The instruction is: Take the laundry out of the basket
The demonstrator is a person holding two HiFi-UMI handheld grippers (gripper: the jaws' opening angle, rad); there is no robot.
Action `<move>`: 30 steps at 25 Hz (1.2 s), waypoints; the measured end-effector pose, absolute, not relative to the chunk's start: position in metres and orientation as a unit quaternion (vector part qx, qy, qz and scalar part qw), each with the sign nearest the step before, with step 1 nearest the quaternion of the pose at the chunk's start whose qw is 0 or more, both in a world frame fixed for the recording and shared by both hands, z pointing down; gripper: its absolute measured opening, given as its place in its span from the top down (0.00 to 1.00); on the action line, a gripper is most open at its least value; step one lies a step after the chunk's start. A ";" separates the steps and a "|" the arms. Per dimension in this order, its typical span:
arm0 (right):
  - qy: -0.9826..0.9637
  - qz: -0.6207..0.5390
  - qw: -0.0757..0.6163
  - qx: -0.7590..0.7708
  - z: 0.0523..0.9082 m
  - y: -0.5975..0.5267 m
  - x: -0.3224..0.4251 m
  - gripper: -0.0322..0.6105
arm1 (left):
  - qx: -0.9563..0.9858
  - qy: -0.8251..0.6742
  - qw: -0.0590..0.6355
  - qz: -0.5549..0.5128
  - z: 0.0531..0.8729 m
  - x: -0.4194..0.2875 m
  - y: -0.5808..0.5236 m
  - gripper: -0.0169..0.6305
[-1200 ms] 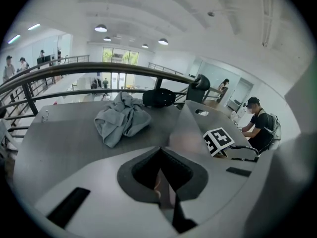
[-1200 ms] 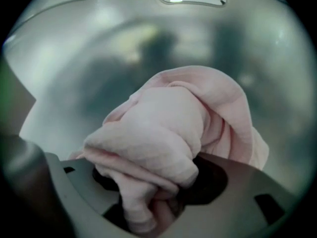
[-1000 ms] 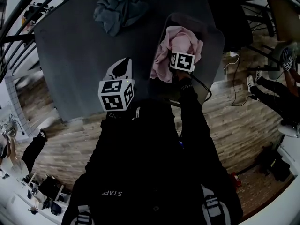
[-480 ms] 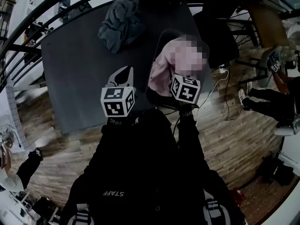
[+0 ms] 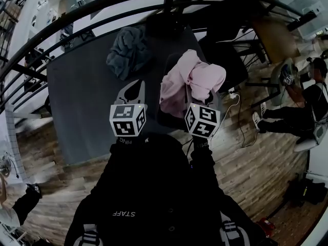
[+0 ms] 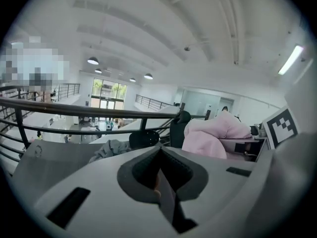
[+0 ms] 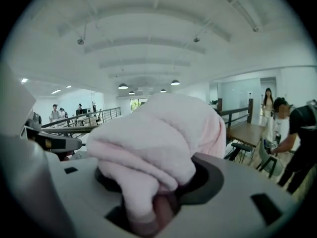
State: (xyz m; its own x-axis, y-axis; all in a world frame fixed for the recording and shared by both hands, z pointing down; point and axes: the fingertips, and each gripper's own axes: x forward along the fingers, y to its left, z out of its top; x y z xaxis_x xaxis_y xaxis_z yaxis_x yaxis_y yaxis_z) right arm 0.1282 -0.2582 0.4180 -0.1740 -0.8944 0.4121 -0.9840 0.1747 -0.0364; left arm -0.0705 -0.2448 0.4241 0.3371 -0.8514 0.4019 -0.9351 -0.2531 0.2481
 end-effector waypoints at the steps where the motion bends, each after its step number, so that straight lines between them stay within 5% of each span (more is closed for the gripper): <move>1: -0.752 0.139 0.140 0.629 0.406 -0.256 0.129 0.52 | 0.789 -0.567 0.218 0.088 0.417 -0.069 -0.245 0.97; 15: -0.757 0.000 0.036 0.652 0.278 -0.231 0.123 0.52 | 0.817 -0.565 0.113 0.006 0.315 -0.065 -0.245 0.97; 30: -0.755 -0.040 0.018 0.655 0.248 -0.229 0.116 0.51 | 0.821 -0.568 0.055 -0.006 0.279 -0.058 -0.249 0.97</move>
State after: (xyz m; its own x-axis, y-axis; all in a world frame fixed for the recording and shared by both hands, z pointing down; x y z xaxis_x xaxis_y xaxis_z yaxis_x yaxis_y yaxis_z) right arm 0.1164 -0.2287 0.2482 -0.1424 -0.9895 -0.0247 -0.9866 0.1399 0.0840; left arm -0.0577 -0.2487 0.2786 0.3547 -0.9334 0.0533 -0.9322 -0.3488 0.0966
